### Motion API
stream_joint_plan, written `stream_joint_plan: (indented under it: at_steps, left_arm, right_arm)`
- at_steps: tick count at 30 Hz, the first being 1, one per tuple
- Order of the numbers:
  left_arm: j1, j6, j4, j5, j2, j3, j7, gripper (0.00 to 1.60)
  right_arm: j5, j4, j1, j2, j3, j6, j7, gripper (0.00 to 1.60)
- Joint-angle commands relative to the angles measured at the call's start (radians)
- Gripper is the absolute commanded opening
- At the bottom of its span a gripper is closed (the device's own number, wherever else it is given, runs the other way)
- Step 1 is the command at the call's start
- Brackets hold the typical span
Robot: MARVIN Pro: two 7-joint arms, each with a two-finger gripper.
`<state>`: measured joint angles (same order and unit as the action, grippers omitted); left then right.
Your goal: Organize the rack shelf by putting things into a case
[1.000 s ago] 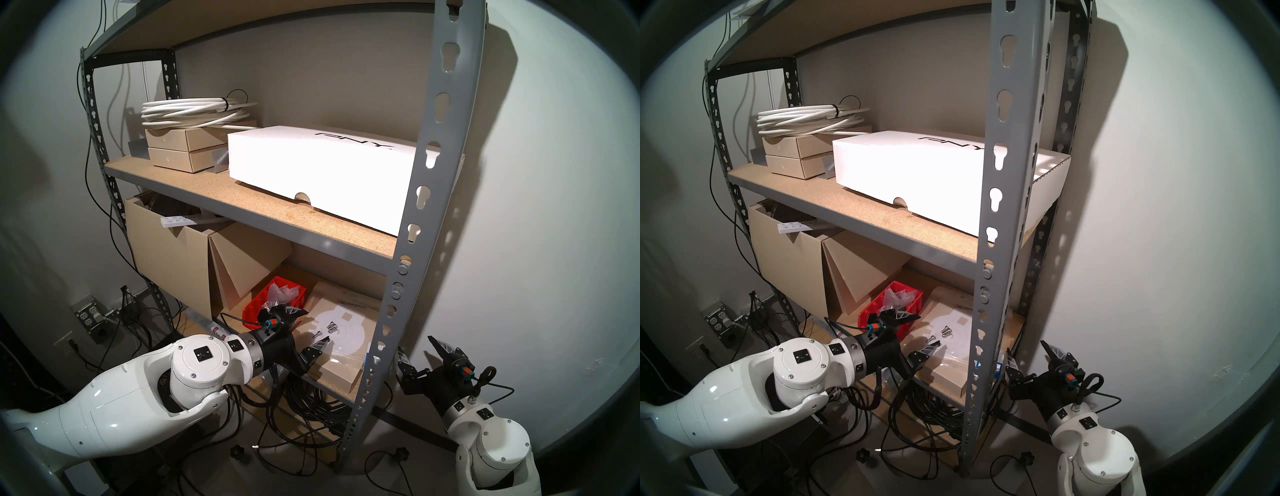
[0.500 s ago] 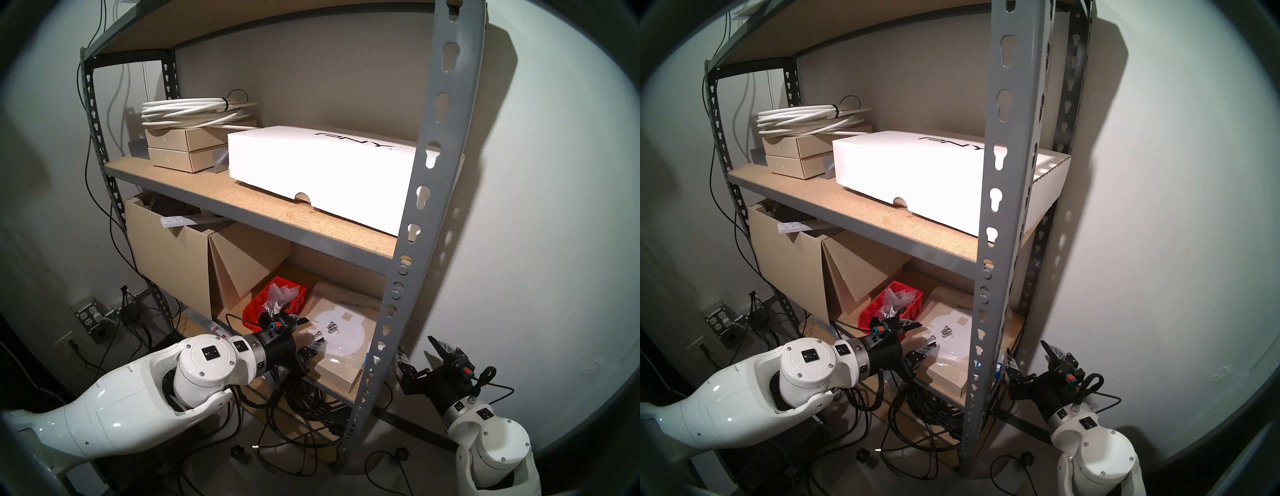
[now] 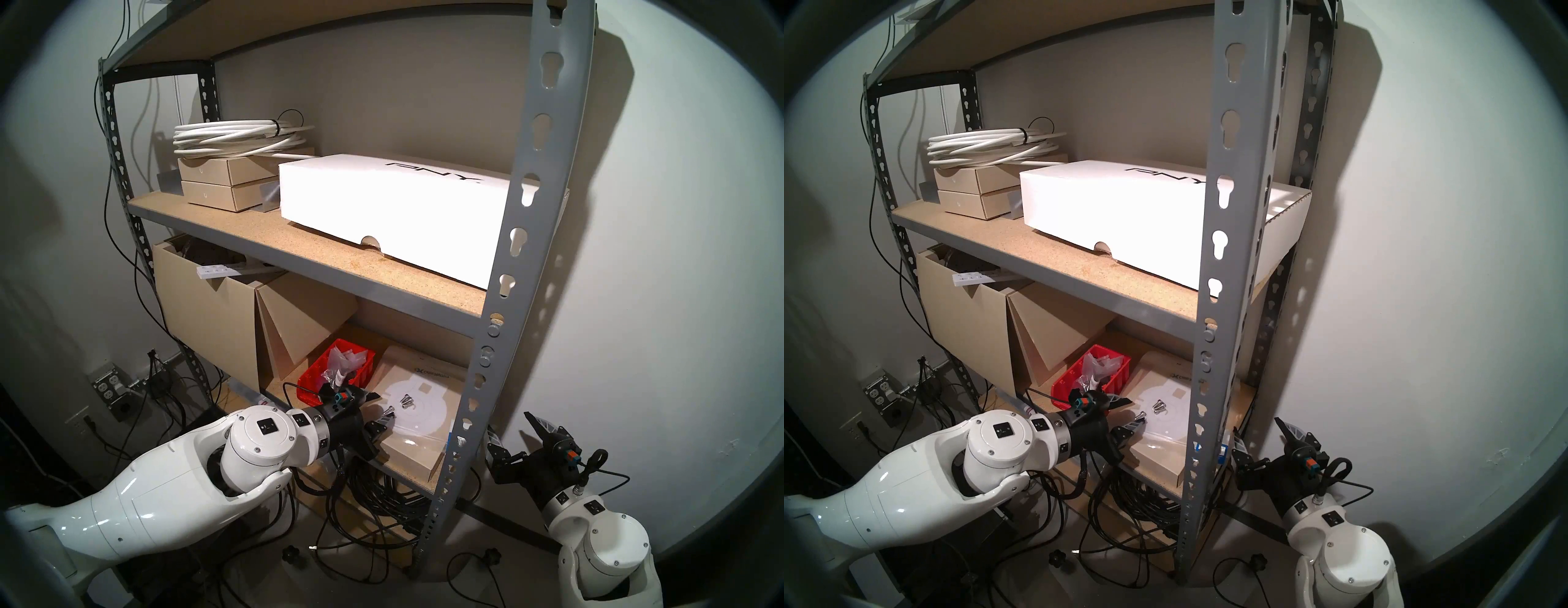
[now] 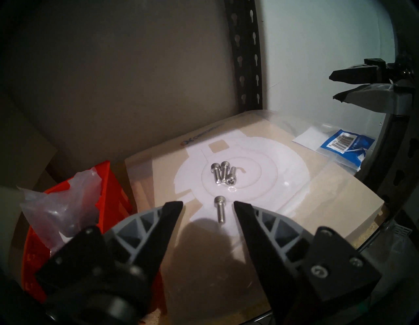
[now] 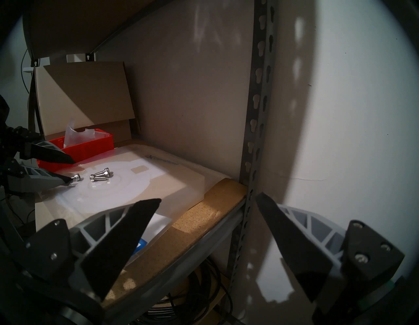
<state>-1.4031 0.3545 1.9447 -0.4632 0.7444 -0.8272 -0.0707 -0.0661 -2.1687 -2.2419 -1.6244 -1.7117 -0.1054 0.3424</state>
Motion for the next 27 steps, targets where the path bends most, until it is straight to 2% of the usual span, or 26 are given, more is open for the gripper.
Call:
stream_joint_plan:
  at_steps: [1, 4, 5, 6, 9, 13, 19, 21, 27]
  left_arm:
    - [0.029, 0.003, 0.007, -0.002, 0.033, 0.000, -0.007, 1.04]
    - [0.030, 0.007, 0.000, 0.002, 0.038, 0.004, -0.012, 0.97]
    - [0.030, 0.011, -0.001, 0.002, 0.039, 0.004, -0.012, 0.79]
    - [0.030, 0.014, -0.001, 0.006, 0.039, 0.006, -0.013, 0.79]
    - [0.026, 0.014, -0.001, 0.007, 0.037, 0.007, -0.015, 0.99]
    - [0.022, 0.016, -0.004, 0.011, 0.037, 0.007, -0.016, 0.85]
    - [0.017, 0.018, -0.007, 0.014, 0.038, 0.005, -0.014, 0.87]
    - [0.014, 0.016, -0.010, 0.011, 0.039, 0.003, -0.013, 0.80]
    - [0.017, 0.020, -0.016, 0.012, 0.034, 0.007, -0.018, 0.81]
  right_arm:
    - [-0.001, -0.020, 0.003, 0.001, -0.002, 0.003, -0.001, 1.60]
    - [-0.001, -0.020, 0.003, 0.001, -0.002, 0.003, -0.001, 1.60]
    - [-0.001, -0.021, 0.003, 0.001, -0.002, 0.003, -0.001, 1.60]
    - [-0.001, -0.021, 0.003, 0.001, -0.002, 0.003, -0.001, 1.60]
    - [-0.002, -0.021, 0.003, 0.001, -0.002, 0.003, -0.001, 1.60]
    - [-0.002, -0.021, 0.003, 0.000, -0.002, 0.003, 0.000, 1.60]
    - [-0.002, -0.021, 0.003, 0.000, -0.002, 0.003, 0.000, 1.60]
    - [-0.002, -0.021, 0.003, 0.000, -0.002, 0.003, 0.000, 1.60]
    - [-0.002, -0.021, 0.003, -0.001, -0.002, 0.003, 0.001, 1.60]
